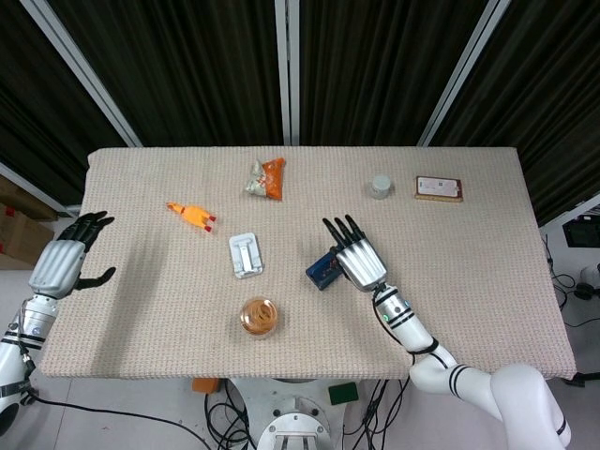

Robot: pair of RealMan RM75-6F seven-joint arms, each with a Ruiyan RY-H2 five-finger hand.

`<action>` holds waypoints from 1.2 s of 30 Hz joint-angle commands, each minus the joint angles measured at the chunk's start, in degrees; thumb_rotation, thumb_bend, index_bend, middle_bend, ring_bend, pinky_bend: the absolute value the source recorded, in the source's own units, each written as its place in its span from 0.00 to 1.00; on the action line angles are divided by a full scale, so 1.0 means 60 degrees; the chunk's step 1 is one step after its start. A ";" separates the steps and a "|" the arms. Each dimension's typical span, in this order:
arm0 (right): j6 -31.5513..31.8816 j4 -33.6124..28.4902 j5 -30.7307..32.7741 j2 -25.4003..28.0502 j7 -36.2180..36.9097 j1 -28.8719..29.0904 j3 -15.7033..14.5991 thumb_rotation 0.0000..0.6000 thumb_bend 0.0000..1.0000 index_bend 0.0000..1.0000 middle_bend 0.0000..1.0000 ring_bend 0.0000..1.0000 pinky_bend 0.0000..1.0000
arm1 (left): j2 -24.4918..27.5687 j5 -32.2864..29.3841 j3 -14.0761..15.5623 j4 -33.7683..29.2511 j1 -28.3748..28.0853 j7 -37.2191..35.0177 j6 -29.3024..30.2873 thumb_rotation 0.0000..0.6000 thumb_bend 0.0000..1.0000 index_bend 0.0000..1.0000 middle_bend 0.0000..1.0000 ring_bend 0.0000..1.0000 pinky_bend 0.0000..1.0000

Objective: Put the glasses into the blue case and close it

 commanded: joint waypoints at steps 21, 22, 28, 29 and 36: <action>0.0303 0.1117 0.0298 -0.0739 0.1028 0.0497 0.0839 1.00 0.44 0.00 0.00 0.00 0.00 | 0.0117 -0.0027 0.0000 -0.0162 0.0070 0.0053 0.0079 1.00 0.24 0.12 0.07 0.03 0.17; 0.0438 0.1058 0.0282 -0.0683 0.1070 0.0476 0.0869 1.00 0.44 0.00 0.00 0.00 0.00 | 0.0126 -0.0024 -0.0005 -0.0172 0.0071 0.0062 0.0091 1.00 0.24 0.12 0.07 0.03 0.17; 0.1953 -0.0433 0.0068 0.0558 0.1162 -0.0210 0.0968 1.00 0.44 0.00 0.00 0.00 0.00 | 0.0225 -0.0002 -0.0043 -0.0354 0.0134 0.0195 0.0281 1.00 0.24 0.12 0.06 0.03 0.17; 0.2234 -0.0854 0.0010 0.0903 0.1114 -0.0405 0.0941 1.00 0.44 0.00 0.00 0.00 0.00 | 0.0250 -0.0001 -0.0048 -0.0397 0.0152 0.0233 0.0320 1.00 0.24 0.12 0.07 0.03 0.17; 0.3426 -0.5001 0.0317 0.4479 0.0502 -0.2392 0.0498 1.00 0.42 0.00 0.00 0.00 0.00 | 0.0460 0.0086 -0.0072 -0.0942 0.0407 0.0778 0.0893 1.00 0.24 0.12 0.06 0.03 0.17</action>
